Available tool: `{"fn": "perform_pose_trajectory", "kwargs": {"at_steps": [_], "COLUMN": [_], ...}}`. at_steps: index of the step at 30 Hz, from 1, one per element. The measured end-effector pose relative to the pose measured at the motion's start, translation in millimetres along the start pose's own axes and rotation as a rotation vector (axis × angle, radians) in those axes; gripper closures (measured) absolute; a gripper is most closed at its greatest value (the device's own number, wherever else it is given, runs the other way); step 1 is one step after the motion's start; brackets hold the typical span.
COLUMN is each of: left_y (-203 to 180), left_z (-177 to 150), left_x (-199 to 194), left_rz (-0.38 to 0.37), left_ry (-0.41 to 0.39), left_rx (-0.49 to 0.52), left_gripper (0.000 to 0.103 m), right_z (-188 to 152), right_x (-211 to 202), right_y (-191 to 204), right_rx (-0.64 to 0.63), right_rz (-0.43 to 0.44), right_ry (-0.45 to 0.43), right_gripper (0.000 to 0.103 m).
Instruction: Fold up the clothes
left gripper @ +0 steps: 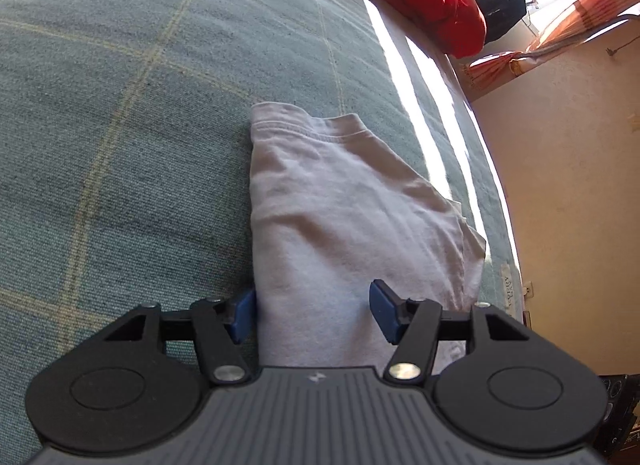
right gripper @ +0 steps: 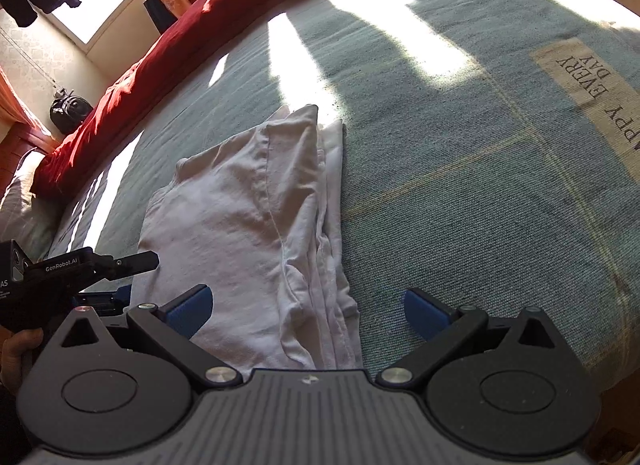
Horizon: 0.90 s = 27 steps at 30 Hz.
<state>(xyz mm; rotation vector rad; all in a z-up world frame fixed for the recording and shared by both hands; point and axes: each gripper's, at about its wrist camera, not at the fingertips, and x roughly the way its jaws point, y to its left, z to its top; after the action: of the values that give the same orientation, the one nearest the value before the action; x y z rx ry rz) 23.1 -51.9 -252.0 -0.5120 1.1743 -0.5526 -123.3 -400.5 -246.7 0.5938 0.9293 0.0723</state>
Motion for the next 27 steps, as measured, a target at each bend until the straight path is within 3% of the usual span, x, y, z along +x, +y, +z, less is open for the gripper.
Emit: {"fn": "perform_pose_trajectory", "kwargs": {"at_steps": [2, 12, 18, 24, 27], "left_y": [-1, 14, 3, 0, 4], "left_z": [3, -38, -20, -11, -15], "left_x": [3, -21, -7, 3, -1], "left_rz": [-0.020, -0.141, -0.096, -0.083, -0.062], "left_ry": [0.015, 0.066, 0.073, 0.071, 0.060], "left_rx": [0.015, -0.023, 0.001, 0.023, 0.021], "left_gripper": [0.031, 0.031, 0.032, 0.030, 0.045], "right_z": [0, 0, 1, 17, 35], "right_x": [0, 1, 5, 13, 27], "right_y": [-1, -4, -6, -21, -30], "right_rx": [0.007, 0.027, 0.042, 0.127, 0.171], "right_rz": [0.005, 0.031, 0.063, 0.159, 0.206], "right_ry": [-0.002, 0.004, 0.008, 0.002, 0.006], "right_gripper": [0.000, 0.000, 0.000, 0.000, 0.000]}}
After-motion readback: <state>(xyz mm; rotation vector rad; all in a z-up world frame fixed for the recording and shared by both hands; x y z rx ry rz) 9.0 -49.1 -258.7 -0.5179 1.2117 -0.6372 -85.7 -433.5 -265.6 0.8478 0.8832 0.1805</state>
